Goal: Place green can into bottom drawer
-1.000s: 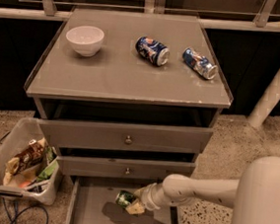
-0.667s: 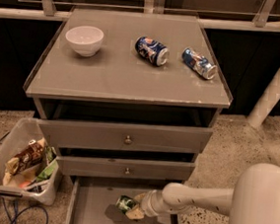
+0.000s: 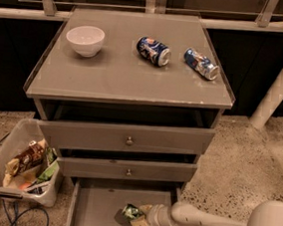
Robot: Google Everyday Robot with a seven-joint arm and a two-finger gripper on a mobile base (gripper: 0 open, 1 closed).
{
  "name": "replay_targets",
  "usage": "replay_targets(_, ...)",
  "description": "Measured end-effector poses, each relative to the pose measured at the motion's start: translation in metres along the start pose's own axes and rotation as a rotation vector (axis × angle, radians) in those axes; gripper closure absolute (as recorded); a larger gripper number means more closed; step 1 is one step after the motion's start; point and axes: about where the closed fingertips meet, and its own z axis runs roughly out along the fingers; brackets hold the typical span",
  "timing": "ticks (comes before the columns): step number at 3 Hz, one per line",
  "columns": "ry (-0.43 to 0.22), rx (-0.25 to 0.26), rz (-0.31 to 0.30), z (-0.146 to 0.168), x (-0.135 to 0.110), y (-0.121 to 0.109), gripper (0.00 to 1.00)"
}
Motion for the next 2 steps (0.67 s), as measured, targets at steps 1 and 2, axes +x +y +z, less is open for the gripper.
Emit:
replay_targets(1,-0.031,-0.003,0.033,0.012,0.023,-0.008,1.00)
replay_targets(2,-0.020,-0.010,0.046,0.028,0.040,-0.012,1.00)
